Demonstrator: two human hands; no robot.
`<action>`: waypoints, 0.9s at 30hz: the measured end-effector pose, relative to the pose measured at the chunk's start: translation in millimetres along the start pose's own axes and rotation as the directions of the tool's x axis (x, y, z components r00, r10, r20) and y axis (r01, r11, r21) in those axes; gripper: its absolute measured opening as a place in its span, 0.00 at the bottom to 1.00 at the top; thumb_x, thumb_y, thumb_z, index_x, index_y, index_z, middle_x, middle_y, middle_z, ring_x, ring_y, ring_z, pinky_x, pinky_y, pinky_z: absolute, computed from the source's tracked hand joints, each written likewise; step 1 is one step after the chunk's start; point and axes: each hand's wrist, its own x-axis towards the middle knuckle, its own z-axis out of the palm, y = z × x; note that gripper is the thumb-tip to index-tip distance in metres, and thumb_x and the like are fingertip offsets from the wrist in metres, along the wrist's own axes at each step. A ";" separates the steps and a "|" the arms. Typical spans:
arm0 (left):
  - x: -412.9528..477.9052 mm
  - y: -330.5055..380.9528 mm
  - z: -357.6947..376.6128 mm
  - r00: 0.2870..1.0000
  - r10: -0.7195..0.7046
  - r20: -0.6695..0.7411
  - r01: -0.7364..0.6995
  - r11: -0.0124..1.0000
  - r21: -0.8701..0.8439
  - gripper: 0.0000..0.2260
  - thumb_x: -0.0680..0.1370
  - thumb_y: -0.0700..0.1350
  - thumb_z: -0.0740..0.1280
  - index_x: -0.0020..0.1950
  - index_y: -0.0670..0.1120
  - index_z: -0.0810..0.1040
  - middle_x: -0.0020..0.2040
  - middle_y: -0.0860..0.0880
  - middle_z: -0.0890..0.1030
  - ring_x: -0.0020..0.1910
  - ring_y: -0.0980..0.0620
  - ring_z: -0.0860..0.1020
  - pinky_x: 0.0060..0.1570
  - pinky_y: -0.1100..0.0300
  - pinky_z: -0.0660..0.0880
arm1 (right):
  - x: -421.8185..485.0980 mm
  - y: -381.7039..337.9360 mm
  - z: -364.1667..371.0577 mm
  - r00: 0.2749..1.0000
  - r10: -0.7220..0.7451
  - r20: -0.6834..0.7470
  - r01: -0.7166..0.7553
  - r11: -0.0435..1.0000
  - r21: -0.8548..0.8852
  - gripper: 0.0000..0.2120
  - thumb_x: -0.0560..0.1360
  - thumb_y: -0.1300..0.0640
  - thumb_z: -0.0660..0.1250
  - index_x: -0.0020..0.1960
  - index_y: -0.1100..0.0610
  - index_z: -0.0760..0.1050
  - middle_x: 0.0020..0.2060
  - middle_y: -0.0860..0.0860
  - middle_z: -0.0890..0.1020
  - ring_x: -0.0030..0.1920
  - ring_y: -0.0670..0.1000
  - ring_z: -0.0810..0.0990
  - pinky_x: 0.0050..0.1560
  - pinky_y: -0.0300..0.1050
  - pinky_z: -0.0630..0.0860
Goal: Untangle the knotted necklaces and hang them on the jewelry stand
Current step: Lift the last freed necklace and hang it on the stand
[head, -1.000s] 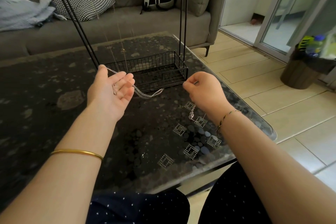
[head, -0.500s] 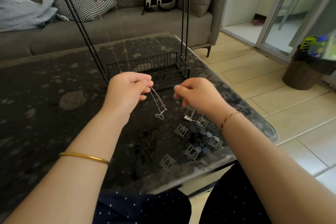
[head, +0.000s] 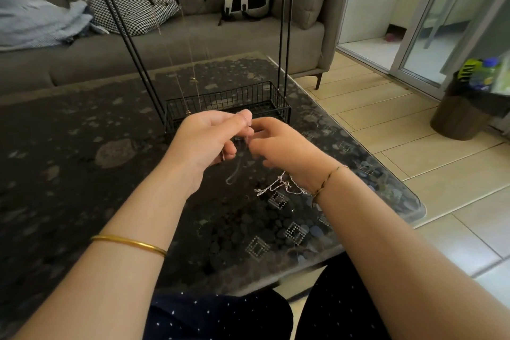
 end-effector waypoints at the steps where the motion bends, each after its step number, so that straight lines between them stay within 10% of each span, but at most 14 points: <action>1: -1.2 0.9 -0.3 1.000 0.014 0.020 -0.014 1.000 0.003 0.10 0.76 0.53 0.69 0.41 0.49 0.85 0.49 0.40 0.84 0.29 0.57 0.73 0.45 0.54 0.75 | -0.7 -2.2 2.8 0.998 -0.004 0.065 -0.001 0.997 0.072 0.15 0.71 0.65 0.63 0.57 0.56 0.74 0.48 0.60 0.80 0.45 0.50 0.76 0.44 0.45 0.72; 6: -2.7 -0.2 -1.8 0.994 0.099 -0.039 -0.097 0.994 0.047 0.06 0.76 0.48 0.69 0.41 0.49 0.84 0.45 0.41 0.84 0.29 0.57 0.71 0.39 0.59 0.72 | 0.7 -5.2 8.7 1.000 -0.023 -0.015 0.025 0.984 0.177 0.08 0.78 0.62 0.59 0.55 0.62 0.75 0.33 0.54 0.79 0.37 0.52 0.80 0.46 0.49 0.77; 11: 1.9 -9.5 -5.4 0.980 0.132 -0.148 -0.098 0.971 0.219 0.04 0.78 0.42 0.66 0.47 0.50 0.80 0.39 0.52 0.81 0.32 0.59 0.73 0.34 0.64 0.72 | -0.3 -8.9 -0.2 0.986 0.006 -0.169 0.050 0.943 0.330 0.12 0.79 0.62 0.55 0.46 0.56 0.77 0.25 0.48 0.68 0.21 0.43 0.65 0.24 0.38 0.67; 19: 6.9 -22.5 -11.5 0.979 -0.204 0.027 0.197 0.965 0.173 0.07 0.80 0.40 0.63 0.48 0.44 0.81 0.42 0.47 0.84 0.37 0.55 0.78 0.39 0.61 0.76 | 3.5 -4.0 -18.1 0.903 0.098 -0.417 0.114 0.884 0.454 0.14 0.79 0.64 0.54 0.43 0.57 0.77 0.26 0.49 0.68 0.19 0.43 0.61 0.22 0.37 0.60; 27: 3.7 -25.1 -13.1 0.847 -0.465 0.259 0.463 0.883 0.073 0.13 0.81 0.47 0.62 0.48 0.41 0.81 0.42 0.44 0.85 0.40 0.50 0.81 0.44 0.53 0.80 | 4.9 -2.9 -28.7 0.902 0.297 -0.312 0.068 0.617 0.784 0.14 0.81 0.59 0.54 0.44 0.58 0.76 0.25 0.48 0.66 0.21 0.44 0.61 0.21 0.35 0.61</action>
